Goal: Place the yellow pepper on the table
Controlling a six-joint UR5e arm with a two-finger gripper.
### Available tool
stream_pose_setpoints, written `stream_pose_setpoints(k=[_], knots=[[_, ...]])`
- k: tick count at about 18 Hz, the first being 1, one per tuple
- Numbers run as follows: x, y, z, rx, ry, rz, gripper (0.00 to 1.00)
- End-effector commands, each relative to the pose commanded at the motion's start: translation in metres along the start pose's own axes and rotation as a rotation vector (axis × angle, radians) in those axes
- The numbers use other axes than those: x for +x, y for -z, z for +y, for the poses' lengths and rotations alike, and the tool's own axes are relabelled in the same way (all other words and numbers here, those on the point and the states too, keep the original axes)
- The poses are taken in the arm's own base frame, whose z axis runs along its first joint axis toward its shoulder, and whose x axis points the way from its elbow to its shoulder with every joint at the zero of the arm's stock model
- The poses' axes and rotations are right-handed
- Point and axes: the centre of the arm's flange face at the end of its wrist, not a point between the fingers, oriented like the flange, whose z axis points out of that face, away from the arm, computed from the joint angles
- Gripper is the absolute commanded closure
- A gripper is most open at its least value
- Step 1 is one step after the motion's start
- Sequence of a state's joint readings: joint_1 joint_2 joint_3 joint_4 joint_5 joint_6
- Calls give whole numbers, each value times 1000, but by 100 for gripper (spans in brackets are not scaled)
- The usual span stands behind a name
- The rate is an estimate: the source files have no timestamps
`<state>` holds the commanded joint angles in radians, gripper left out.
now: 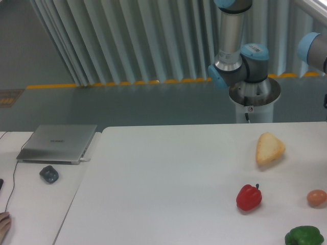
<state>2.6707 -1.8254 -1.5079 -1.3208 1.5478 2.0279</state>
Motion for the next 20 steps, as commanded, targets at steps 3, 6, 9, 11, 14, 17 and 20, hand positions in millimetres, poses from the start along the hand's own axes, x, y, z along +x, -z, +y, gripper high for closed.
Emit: stream_pose_setpoints(k=[3,6,9,11,14,17,20], knots=[[0,1,0,-1,1,-1,0],[1,4,-5,14,44,-6,0],[-1,-3,-3,22,107,-3,0],[1,-3,5,32,253,-17,0],[0,3,10,22,279,-46,0],[-4,8,12,-27,257,-72,0],[-13,7,28,-129,197,-37,0]])
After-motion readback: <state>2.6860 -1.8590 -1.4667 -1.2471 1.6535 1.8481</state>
